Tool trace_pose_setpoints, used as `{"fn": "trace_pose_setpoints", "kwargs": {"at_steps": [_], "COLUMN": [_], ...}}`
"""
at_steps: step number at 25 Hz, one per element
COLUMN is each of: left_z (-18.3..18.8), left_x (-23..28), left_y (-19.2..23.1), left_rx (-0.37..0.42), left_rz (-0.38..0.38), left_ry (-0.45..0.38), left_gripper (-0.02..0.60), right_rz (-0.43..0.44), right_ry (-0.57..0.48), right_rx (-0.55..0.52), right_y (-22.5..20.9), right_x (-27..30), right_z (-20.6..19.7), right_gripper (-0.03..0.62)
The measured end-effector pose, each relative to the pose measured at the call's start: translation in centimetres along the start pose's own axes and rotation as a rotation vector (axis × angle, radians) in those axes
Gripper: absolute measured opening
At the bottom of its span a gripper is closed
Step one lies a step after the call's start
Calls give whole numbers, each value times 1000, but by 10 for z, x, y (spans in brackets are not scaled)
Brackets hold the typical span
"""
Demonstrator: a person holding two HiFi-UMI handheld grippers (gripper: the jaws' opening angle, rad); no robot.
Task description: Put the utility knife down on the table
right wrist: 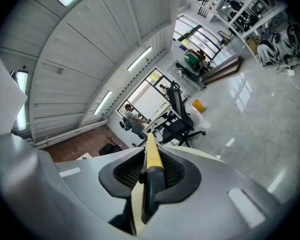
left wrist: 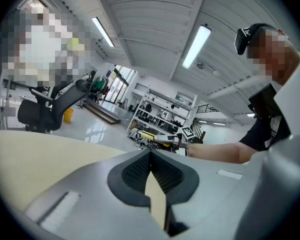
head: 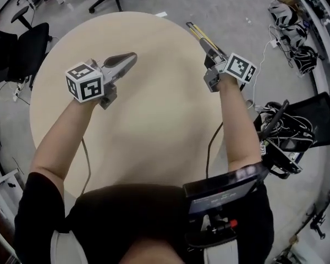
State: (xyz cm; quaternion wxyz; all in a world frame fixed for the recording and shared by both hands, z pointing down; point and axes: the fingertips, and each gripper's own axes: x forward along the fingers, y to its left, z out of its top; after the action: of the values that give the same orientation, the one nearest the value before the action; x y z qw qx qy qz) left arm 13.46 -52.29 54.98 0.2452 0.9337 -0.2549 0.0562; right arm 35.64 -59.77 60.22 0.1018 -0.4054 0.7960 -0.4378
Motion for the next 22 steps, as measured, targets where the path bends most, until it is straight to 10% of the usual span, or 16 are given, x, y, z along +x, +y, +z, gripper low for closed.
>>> {"fn": "trace_pose_setpoints", "kwargs": {"at_steps": [22], "left_z": [-35], "left_x": [41], "left_y": [45], "left_rx": [-37], "left_rz": [-36], "left_ry": [39], "left_gripper": [-2], "right_rz": [0], "right_ry": [205], "right_rx": [6], "right_y": [-35], "right_x": [100], "right_z": [-54], "right_gripper": [92]}}
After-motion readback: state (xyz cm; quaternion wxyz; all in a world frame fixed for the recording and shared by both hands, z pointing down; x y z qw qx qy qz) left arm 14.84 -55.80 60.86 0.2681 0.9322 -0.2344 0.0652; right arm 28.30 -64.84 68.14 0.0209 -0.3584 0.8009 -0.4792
